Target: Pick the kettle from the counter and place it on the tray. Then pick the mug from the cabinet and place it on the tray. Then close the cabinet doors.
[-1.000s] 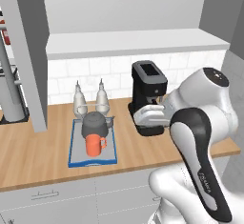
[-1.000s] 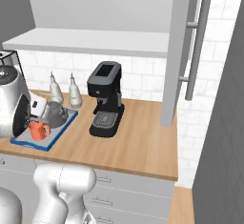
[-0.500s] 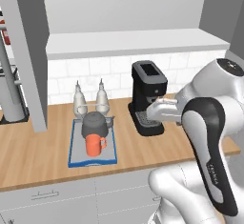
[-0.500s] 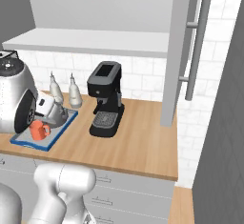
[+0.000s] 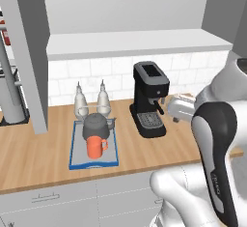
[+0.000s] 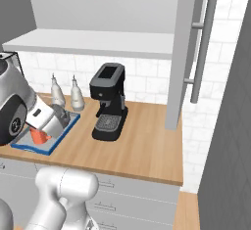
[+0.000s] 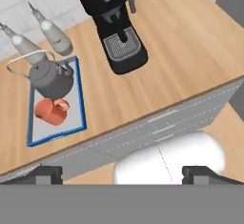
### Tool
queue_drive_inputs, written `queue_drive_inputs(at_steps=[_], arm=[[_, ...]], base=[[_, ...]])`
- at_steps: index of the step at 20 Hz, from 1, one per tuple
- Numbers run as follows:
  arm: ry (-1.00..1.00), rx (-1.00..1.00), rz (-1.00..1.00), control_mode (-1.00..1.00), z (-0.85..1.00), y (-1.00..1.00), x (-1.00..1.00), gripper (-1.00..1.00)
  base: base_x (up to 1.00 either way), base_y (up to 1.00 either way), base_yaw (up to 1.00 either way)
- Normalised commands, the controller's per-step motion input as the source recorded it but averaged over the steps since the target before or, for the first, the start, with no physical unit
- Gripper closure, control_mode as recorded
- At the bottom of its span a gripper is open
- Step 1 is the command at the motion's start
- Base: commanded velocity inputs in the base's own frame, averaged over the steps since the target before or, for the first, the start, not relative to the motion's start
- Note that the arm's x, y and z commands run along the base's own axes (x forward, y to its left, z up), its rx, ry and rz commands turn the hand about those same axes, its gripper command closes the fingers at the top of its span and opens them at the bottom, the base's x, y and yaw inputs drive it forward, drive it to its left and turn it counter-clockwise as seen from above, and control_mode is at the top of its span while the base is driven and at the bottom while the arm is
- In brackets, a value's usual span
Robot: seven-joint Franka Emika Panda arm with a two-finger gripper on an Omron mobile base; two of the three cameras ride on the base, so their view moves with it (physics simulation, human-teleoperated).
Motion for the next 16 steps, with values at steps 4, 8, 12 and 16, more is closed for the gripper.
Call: queue_drive_inputs(at_steps=[4, 8, 12, 16], arm=[[0.03, 0.00, -0.12, -1.00, 0.07, -0.67, -0.25, -1.00], [-0.04, 0.00, 0.00, -1.00, 0.01, -0.47, -0.42, -1.00], [-0.05, 0.00, 0.00, -1.00, 0.15, -0.45, -0.42, -1.00], [-0.02, 0.00, -0.05, -1.00, 0.27, -0.55, -0.32, -1.00]], base=[[0.00, 0.00, 0.00], [0.00, 0.00, 0.00], [0.00, 0.00, 0.00], [0.00, 0.00, 0.00]])
